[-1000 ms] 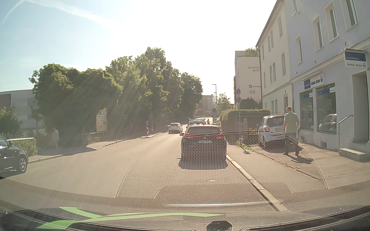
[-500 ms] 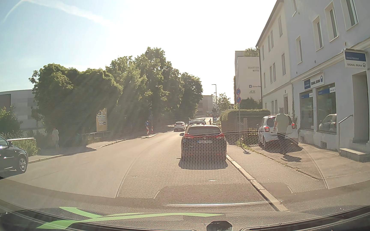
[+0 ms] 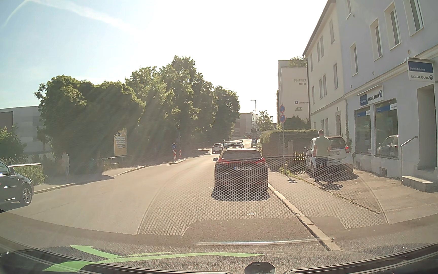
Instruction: Follow the waypoints while adhering to traffic rules and regulations
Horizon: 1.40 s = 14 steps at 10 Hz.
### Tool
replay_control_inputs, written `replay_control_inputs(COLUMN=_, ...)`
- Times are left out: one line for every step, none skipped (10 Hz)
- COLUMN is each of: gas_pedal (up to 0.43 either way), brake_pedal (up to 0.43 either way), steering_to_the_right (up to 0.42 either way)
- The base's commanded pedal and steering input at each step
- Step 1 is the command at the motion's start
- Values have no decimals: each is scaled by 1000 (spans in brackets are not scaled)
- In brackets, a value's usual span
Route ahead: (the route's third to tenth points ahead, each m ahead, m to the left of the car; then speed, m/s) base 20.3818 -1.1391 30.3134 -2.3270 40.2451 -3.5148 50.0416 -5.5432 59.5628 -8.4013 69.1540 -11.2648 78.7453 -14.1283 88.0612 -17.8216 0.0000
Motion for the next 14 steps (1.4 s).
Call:
replay_control_inputs(gas_pedal=0, brake_pedal=549, steering_to_the_right=3)
replay_control_inputs(gas_pedal=0, brake_pedal=549, steering_to_the_right=0)
replay_control_inputs(gas_pedal=0, brake_pedal=549, steering_to_the_right=0)
replay_control_inputs(gas_pedal=0, brake_pedal=555, steering_to_the_right=4)
replay_control_inputs(gas_pedal=0, brake_pedal=549, steering_to_the_right=4)
replay_control_inputs(gas_pedal=0, brake_pedal=549, steering_to_the_right=3)
replay_control_inputs(gas_pedal=0, brake_pedal=549, steering_to_the_right=4)
replay_control_inputs(gas_pedal=0, brake_pedal=549, steering_to_the_right=4)
replay_control_inputs(gas_pedal=0, brake_pedal=549, steering_to_the_right=4)
replay_control_inputs(gas_pedal=0, brake_pedal=549, steering_to_the_right=3)
replay_control_inputs(gas_pedal=0, brake_pedal=549, steering_to_the_right=3)
replay_control_inputs(gas_pedal=0, brake_pedal=549, steering_to_the_right=4)
replay_control_inputs(gas_pedal=0, brake_pedal=549, steering_to_the_right=4)
replay_control_inputs(gas_pedal=0, brake_pedal=549, steering_to_the_right=3)
